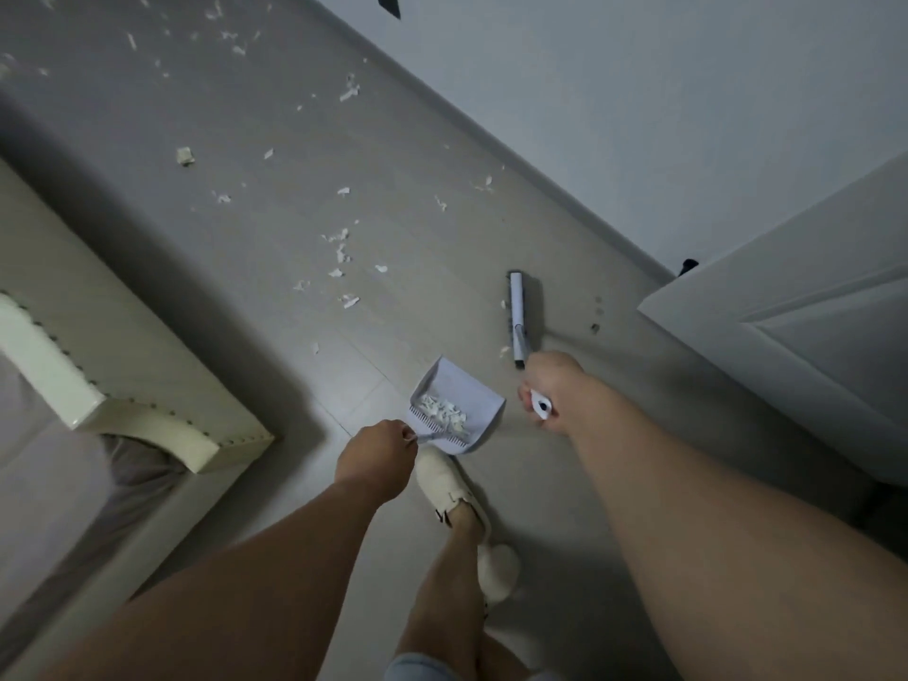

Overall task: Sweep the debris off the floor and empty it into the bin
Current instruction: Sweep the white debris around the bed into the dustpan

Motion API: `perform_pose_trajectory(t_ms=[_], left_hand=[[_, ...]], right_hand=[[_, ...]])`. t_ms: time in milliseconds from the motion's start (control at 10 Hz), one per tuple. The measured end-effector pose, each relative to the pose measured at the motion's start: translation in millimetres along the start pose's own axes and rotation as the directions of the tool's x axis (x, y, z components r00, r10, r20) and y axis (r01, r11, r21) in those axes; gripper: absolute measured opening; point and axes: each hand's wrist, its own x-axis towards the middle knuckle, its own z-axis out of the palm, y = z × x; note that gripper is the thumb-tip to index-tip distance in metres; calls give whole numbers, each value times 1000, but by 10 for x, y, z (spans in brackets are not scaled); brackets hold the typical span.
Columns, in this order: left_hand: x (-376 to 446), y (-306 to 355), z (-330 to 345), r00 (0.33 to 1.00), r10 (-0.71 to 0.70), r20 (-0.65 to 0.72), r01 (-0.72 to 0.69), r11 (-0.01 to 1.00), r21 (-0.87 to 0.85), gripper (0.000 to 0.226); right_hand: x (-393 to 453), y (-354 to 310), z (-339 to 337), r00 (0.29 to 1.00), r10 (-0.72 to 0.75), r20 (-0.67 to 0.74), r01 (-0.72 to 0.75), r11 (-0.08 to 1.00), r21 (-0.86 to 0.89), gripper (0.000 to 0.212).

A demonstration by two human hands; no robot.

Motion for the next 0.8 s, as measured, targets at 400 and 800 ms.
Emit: perform_pose_trajectory(t_ms=[400, 800], left_hand=[[457, 27, -554, 992, -126, 15, 127, 982, -140, 16], [776, 562, -547, 944, -328, -33, 299, 895, -331, 24]], right_hand=[[252, -956, -112, 994, -14, -107, -68, 690, -721, 23], [366, -1896, -352, 981, -192, -4, 147, 761, -631, 46]])
